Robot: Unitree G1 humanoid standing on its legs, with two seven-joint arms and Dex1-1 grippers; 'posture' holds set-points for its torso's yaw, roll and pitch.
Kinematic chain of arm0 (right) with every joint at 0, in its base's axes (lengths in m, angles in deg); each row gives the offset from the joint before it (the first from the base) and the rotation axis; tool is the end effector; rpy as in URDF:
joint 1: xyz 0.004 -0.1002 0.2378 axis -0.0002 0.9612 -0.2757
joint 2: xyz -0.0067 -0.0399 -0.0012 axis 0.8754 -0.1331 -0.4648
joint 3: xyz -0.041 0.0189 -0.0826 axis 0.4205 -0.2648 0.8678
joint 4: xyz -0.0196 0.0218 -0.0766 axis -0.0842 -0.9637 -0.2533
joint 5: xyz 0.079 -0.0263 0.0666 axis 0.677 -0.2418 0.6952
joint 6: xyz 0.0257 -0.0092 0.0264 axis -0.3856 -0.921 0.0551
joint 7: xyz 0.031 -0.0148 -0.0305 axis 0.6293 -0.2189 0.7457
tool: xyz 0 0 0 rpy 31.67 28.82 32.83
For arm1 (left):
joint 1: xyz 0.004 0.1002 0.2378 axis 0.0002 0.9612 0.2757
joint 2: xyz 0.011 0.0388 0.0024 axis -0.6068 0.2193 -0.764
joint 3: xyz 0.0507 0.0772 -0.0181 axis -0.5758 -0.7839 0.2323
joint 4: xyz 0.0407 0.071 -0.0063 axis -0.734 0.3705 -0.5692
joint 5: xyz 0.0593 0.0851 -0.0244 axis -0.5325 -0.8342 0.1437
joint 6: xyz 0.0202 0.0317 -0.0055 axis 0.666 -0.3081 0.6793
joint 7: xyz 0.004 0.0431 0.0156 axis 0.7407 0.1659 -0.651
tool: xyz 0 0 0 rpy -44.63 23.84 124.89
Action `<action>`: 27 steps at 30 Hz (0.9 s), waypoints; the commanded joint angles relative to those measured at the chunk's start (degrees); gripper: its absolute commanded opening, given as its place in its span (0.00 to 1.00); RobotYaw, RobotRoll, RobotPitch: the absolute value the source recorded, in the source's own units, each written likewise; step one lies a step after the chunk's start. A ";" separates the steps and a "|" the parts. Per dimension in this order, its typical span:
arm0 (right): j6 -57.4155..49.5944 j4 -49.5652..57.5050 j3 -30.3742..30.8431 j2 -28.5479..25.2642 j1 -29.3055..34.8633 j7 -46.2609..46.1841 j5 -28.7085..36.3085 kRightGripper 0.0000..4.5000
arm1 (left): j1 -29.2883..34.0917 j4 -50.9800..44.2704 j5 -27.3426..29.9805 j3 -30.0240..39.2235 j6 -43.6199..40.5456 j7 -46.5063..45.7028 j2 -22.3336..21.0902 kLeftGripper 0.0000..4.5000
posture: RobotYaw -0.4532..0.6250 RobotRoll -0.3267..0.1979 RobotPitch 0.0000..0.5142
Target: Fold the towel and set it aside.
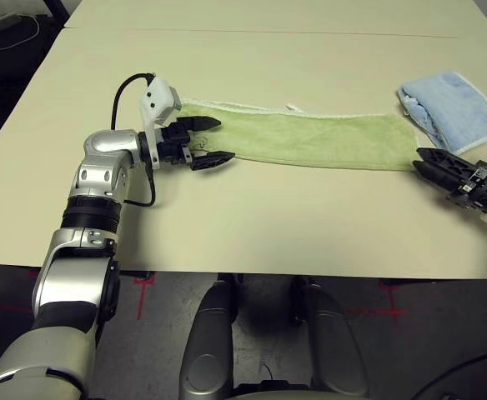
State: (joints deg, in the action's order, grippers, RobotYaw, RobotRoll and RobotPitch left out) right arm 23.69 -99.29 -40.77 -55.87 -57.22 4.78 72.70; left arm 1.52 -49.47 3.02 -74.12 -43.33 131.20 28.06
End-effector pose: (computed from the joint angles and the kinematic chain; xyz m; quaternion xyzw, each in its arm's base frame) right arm 0.2422 -0.3469 0.1554 0.3778 0.1188 0.3063 0.8656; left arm 0.3363 0.2339 0.2183 0.1849 -0.0186 -0.5321 0.8261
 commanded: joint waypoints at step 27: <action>0.64 -0.69 0.08 2.82 -0.97 -10.79 -0.96 0.99 | 2.26 -3.45 0.80 -0.98 -2.32 0.79 -0.45 1.00 | 0.44 0.62 0.54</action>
State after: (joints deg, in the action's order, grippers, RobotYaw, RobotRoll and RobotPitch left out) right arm 24.65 -98.99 -42.25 -53.81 -59.35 -4.43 73.60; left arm 3.04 -51.50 3.32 -74.55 -45.18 131.61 27.93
